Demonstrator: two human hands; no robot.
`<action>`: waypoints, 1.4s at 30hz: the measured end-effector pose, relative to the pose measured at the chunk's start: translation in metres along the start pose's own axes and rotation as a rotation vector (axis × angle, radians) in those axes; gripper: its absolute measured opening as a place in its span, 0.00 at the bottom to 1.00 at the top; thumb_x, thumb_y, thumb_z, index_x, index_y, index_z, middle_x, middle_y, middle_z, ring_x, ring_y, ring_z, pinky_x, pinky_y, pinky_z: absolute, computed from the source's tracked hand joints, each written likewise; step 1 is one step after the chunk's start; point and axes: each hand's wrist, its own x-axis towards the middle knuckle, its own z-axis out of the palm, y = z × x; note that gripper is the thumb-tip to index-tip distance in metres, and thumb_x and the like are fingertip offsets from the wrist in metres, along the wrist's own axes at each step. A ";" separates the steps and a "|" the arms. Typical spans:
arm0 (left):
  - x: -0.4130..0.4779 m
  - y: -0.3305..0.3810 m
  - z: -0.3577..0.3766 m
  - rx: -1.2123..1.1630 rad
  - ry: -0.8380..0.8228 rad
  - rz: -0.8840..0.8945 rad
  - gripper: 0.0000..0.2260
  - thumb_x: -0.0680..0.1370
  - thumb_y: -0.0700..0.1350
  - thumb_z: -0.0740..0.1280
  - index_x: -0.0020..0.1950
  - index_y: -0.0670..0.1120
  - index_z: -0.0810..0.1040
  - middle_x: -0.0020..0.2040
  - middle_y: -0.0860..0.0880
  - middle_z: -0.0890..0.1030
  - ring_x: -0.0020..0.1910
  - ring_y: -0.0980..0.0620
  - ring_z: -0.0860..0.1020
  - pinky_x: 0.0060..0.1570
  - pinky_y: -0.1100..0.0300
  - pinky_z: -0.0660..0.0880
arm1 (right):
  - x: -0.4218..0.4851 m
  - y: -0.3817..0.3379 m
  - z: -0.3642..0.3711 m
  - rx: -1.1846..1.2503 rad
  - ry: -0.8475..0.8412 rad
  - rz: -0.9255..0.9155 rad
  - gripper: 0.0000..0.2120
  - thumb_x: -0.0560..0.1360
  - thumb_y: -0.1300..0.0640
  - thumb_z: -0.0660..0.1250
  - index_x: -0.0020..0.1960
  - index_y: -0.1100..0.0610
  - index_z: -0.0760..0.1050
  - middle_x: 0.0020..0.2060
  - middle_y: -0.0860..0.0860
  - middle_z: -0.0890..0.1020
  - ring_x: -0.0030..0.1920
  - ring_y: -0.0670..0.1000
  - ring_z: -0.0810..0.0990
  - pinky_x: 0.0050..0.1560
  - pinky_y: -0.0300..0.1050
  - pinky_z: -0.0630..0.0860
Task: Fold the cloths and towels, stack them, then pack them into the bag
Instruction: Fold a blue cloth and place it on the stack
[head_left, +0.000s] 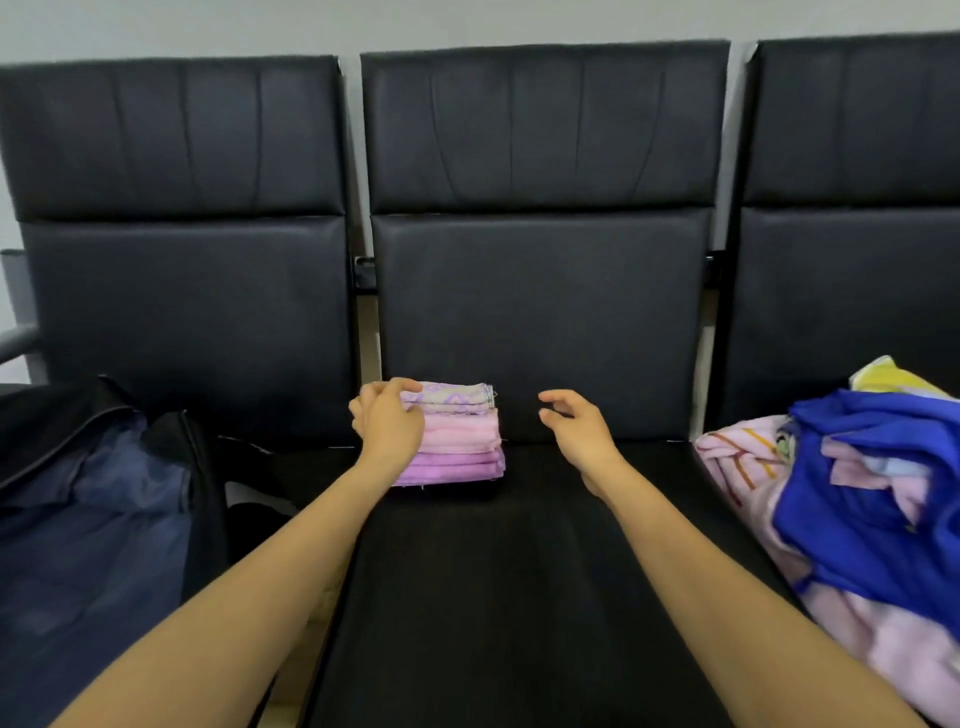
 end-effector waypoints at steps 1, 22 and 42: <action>-0.011 0.011 0.007 -0.035 -0.034 0.060 0.13 0.76 0.35 0.62 0.55 0.49 0.79 0.63 0.45 0.72 0.65 0.43 0.67 0.66 0.53 0.66 | -0.009 -0.001 -0.016 0.010 0.023 0.003 0.12 0.79 0.60 0.62 0.62 0.53 0.75 0.57 0.49 0.74 0.56 0.46 0.72 0.54 0.40 0.67; -0.228 0.224 0.250 -0.495 -1.040 0.069 0.16 0.80 0.34 0.58 0.66 0.42 0.73 0.56 0.50 0.76 0.42 0.60 0.73 0.42 0.69 0.71 | -0.121 0.114 -0.311 -0.655 0.572 0.347 0.16 0.79 0.56 0.62 0.66 0.51 0.73 0.75 0.58 0.52 0.74 0.61 0.53 0.69 0.45 0.52; -0.227 0.267 0.229 -1.028 -1.019 -0.384 0.20 0.78 0.51 0.66 0.65 0.41 0.75 0.59 0.40 0.80 0.57 0.43 0.80 0.59 0.51 0.76 | -0.139 0.049 -0.296 0.265 0.515 -0.070 0.07 0.79 0.58 0.61 0.44 0.54 0.74 0.35 0.50 0.77 0.34 0.43 0.77 0.36 0.37 0.75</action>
